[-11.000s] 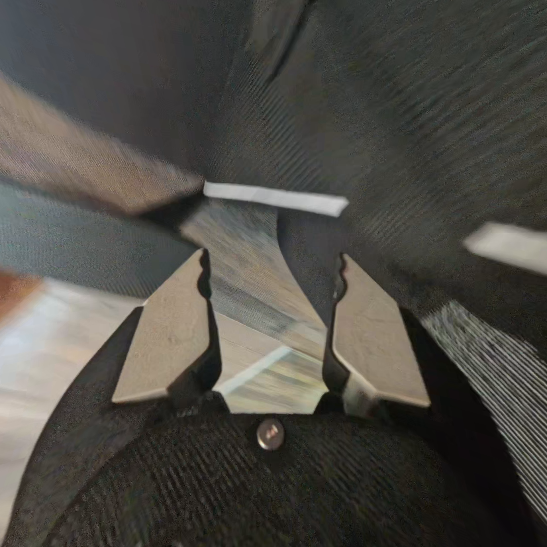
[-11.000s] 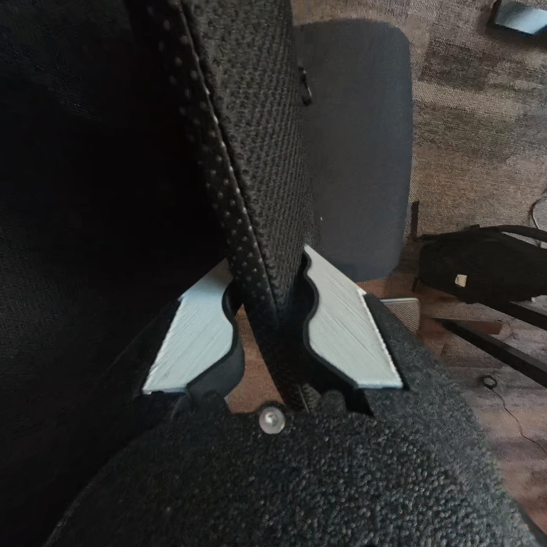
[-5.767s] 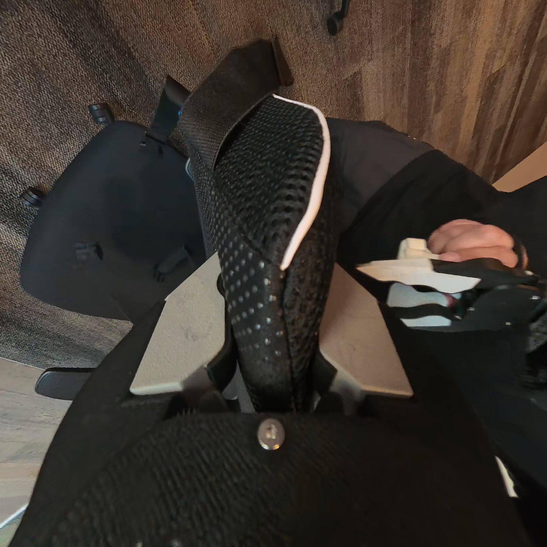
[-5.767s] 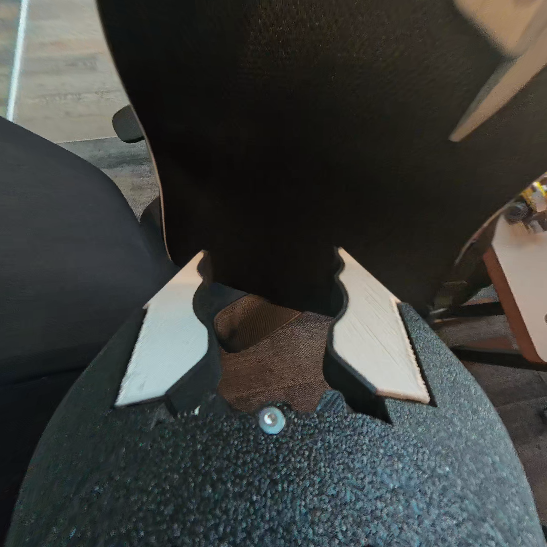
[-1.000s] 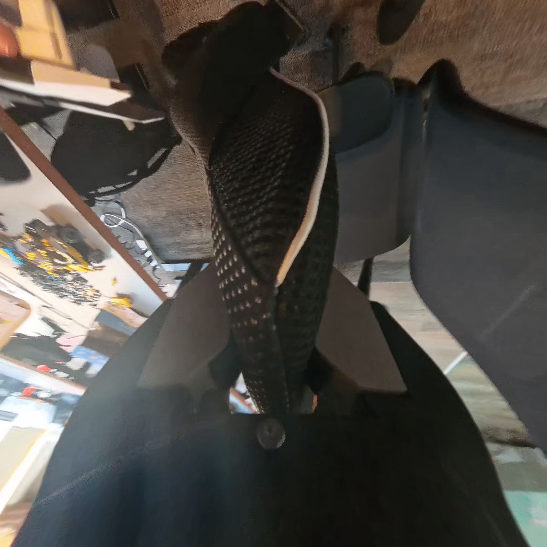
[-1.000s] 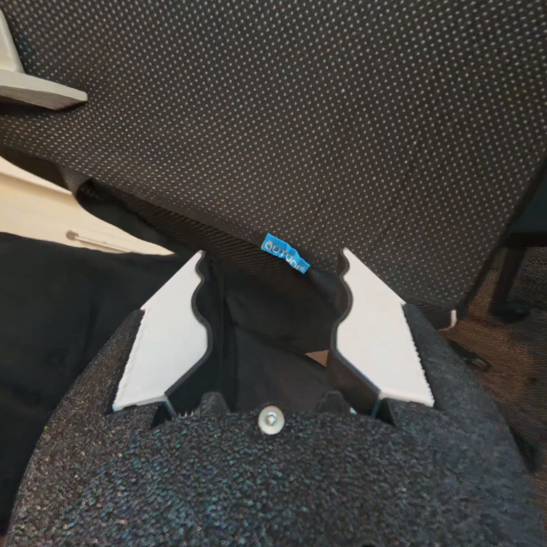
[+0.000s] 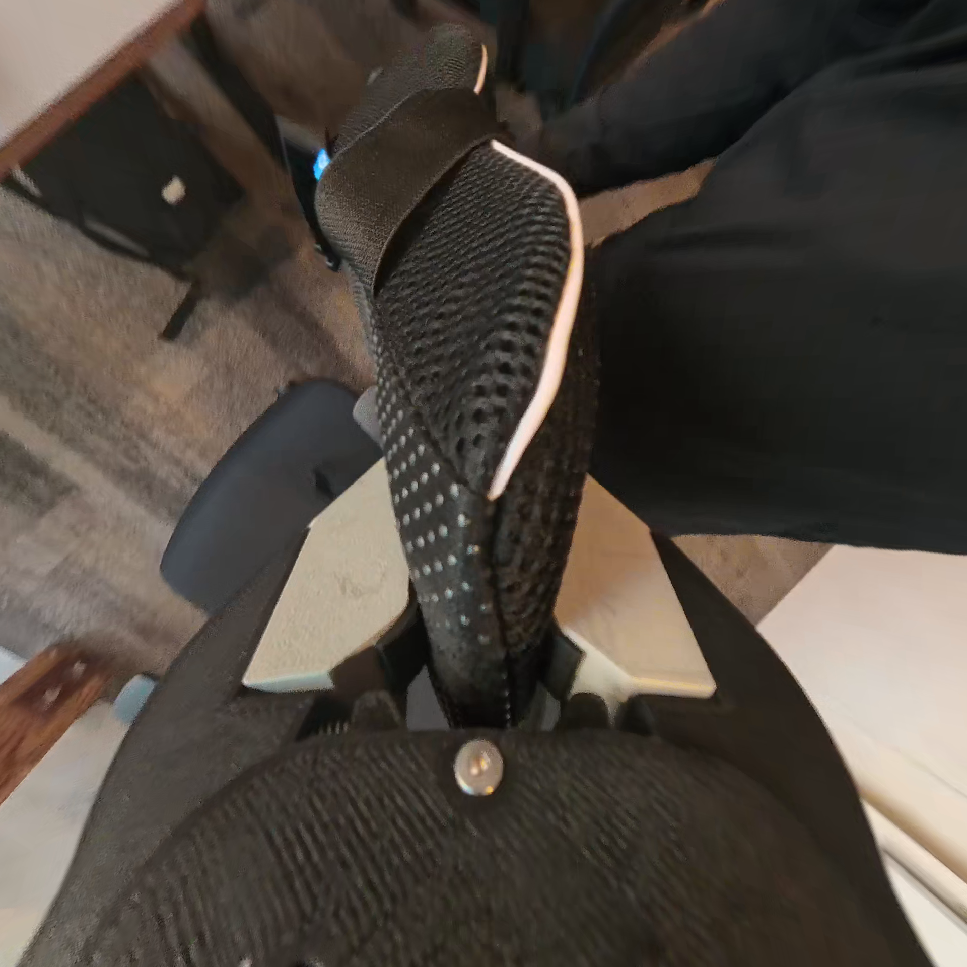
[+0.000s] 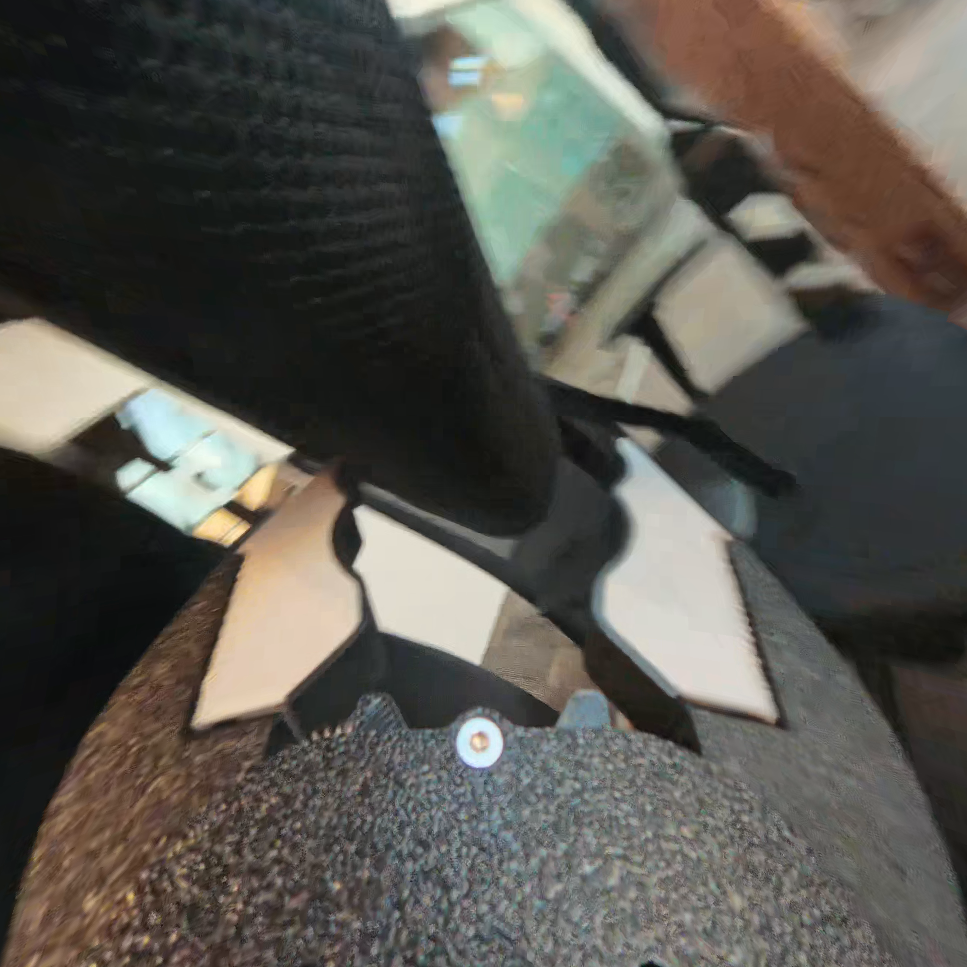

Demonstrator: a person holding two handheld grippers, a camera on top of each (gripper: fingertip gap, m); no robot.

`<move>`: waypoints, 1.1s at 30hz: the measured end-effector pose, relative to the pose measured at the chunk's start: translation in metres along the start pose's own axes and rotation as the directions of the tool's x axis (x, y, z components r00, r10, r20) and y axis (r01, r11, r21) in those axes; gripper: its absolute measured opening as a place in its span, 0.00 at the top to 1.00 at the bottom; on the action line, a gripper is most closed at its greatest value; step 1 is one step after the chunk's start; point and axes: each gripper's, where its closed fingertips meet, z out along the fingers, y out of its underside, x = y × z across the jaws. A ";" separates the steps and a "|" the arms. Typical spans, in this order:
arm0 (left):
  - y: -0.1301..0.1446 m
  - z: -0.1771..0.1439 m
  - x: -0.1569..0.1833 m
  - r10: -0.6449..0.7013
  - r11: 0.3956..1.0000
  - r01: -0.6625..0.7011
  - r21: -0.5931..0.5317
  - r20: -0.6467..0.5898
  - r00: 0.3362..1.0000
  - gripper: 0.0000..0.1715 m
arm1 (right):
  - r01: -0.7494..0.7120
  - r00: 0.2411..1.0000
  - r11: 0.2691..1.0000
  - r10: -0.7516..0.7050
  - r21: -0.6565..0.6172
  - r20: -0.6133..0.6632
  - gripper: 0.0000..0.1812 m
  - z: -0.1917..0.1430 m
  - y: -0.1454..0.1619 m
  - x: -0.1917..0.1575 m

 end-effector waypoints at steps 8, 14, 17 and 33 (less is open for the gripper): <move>0.077 0.003 -0.007 -0.157 0.869 0.178 0.462 -0.085 0.984 0.76 | 0.040 0.998 0.996 -0.043 0.082 0.037 0.70 -0.011 -0.054 -0.026; 0.094 0.019 -0.005 -0.090 0.775 0.188 0.603 -0.190 0.978 0.75 | 0.031 0.998 0.984 -0.042 0.176 0.055 0.72 -0.024 -0.078 -0.037; 0.108 0.026 -0.020 -0.026 0.714 0.115 0.691 -0.138 0.990 0.74 | 0.170 0.985 0.973 -0.163 0.158 -0.055 0.73 -0.034 -0.109 -0.059; 0.172 0.159 -0.091 0.263 -0.175 0.396 0.901 -0.345 0.901 0.68 | 0.496 0.698 0.718 -0.664 -0.488 -0.267 0.76 0.033 -0.193 -0.208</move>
